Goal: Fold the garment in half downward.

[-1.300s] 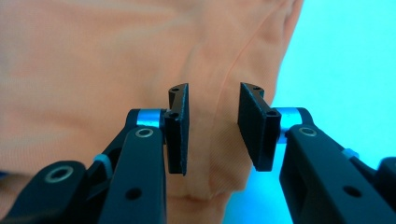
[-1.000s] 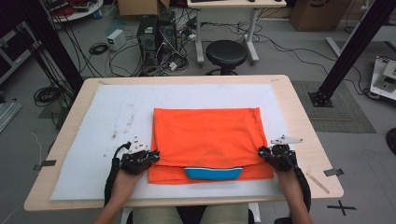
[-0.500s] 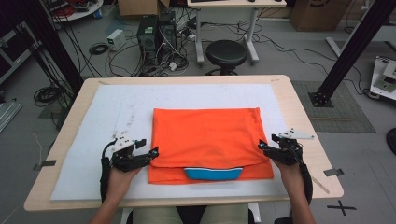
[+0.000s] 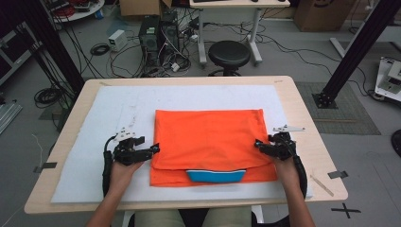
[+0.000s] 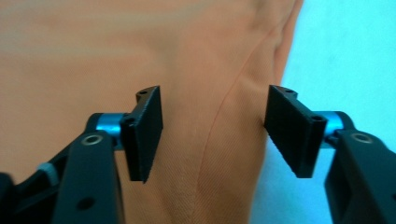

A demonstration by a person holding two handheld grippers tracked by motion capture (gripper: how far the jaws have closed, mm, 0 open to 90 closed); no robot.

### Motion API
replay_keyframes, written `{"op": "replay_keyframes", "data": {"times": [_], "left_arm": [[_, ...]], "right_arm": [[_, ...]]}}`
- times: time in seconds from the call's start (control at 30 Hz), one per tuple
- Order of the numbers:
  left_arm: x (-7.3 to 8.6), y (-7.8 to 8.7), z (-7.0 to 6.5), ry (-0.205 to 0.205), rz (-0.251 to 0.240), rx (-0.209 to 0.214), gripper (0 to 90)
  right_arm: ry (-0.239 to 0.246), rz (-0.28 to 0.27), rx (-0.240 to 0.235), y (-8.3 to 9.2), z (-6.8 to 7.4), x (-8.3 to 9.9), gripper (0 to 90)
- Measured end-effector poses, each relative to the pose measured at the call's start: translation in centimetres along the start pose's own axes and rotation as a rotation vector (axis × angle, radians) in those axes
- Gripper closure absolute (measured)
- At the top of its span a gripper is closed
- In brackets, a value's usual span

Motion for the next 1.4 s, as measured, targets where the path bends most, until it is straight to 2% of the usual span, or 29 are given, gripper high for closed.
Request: {"op": "replay_keyframes", "data": {"times": [0.07,0.13,0.17,0.2,0.23,0.27,0.3,0.37,0.43,0.53,0.57,0.6,0.63,0.67,0.7,0.8,0.9,0.97,1.07,1.13,1.17,1.23,1.27,1.33,1.4], "left_arm": [[0.3,-0.3,-0.4,-0.001,0.038,-0.002,30.7],[0.8,-0.9,-0.8,-0.018,0.107,-0.02,38.8],[0.8,-1.0,-1.0,-0.041,0.114,-0.041,45.4],[0.8,-0.9,-1.2,-0.046,0.116,-0.048,49.3],[0.9,-1.0,-1.3,-0.043,0.115,-0.036,54.0],[0.9,-1.0,-1.4,-0.054,0.113,-0.047,57.3],[0.9,-1.0,-1.5,-0.055,0.11,-0.055,57.5],[1.0,-0.9,-1.6,-0.059,0.107,-0.057,60.9],[1.0,-0.9,-1.7,-0.063,0.106,-0.06,69.4],[1.0,-1.0,-1.6,-0.059,0.107,-0.072,78.7],[1.0,-0.9,-1.6,-0.058,0.107,-0.072,81.7],[1.0,-0.9,-1.6,-0.061,0.107,-0.071,82.4],[1.0,-1.0,-1.6,-0.059,0.106,-0.072,83.2],[1.0,-0.9,-1.6,-0.058,0.107,-0.071,83.5],[1.0,-0.9,-1.6,-0.057,0.105,-0.07,83.7],[1.0,-0.9,-1.6,-0.057,0.105,-0.069,83.9],[0.9,-1.1,-1.7,-0.061,0.1,-0.069,84.4],[0.7,-1.4,-1.7,-0.057,0.097,-0.066,84.6],[0.5,-1.6,-1.8,-0.061,0.095,-0.068,84.6],[0.6,-1.5,-1.8,-0.06,0.09,-0.069,83.9],[0.6,-1.3,-1.8,-0.057,0.089,-0.069,81.7],[0.7,-0.8,-1.6,-0.062,0.081,-0.077,62.0],[0.8,-0.4,-1.5,-0.066,0.076,-0.07,56.1],[0.8,0.4,-1.3,-0.077,0.043,-0.057,45.8],[0.6,1.2,-0.9,-0.09,-0.013,-0.02,38.2]], "right_arm": [[-0.001,0.008,0.001,-0.3,0.0,0.3,45.2],[-0.016,0.008,0.008,-0.2,-0.2,0.3,50.3],[-0.023,0.009,0.009,-0.1,-0.3,0.4,53.7],[-0.022,0.009,0.012,0.0,-0.3,0.5,56.0],[-0.014,0.005,0.015,0.0,-0.4,0.6,57.3],[-0.014,0.002,0.022,0.1,-0.4,0.6,57.6],[-0.02,0.001,0.02,0.2,-0.4,0.7,56.7],[-0.018,-0.012,0.045,0.4,-0.5,0.7,47.0],[-0.034,-0.021,0.069,0.6,-0.7,0.8,42.8],[-0.045,0.016,0.051,0.2,-0.9,1.2,49.0],[-0.042,0.015,0.063,0.2,-0.7,1.2,50.3],[-0.047,0.015,0.065,0.2,-0.7,1.2,53.1],[-0.047,0.015,0.06,0.3,-0.7,1.2,64.0],[-0.048,0.01,0.02,0.3,-0.6,1.2,77.7],[-0.046,0.007,0.007,0.3,-0.4,1.3,78.6],[-0.005,0.01,0.025,0.4,0.0,1.2,82.4],[0.036,0.005,0.088,0.6,0.1,1.2,83.5],[0.048,0.002,0.126,0.9,-0.1,1.1,83.8],[0.033,0.006,0.134,0.9,-0.3,1.0,83.7],[0.027,0.005,0.12,0.8,-0.2,1.2,82.1],[0.023,-0.005,0.115,0.8,-0.3,1.2,78.5],[0.022,-0.044,0.107,1.1,-0.3,0.9,56.6],[0.024,-0.068,0.119,1.4,-0.3,0.7,49.3],[0.054,-0.119,0.124,1.9,-0.2,0.3,36.8],[0.078,-0.156,0.124,2.2,0.1,0.0,28.5]]}}
Point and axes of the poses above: each handheld gripper's, and its own axes: y roughly backward along the jaws, x roughly out of its underside, z roughly to its left, the point moved 3 cm from there along -y, roughly forward along the jaws, and after that the axes turned 2 degrees about x, right-handed, at the moved point
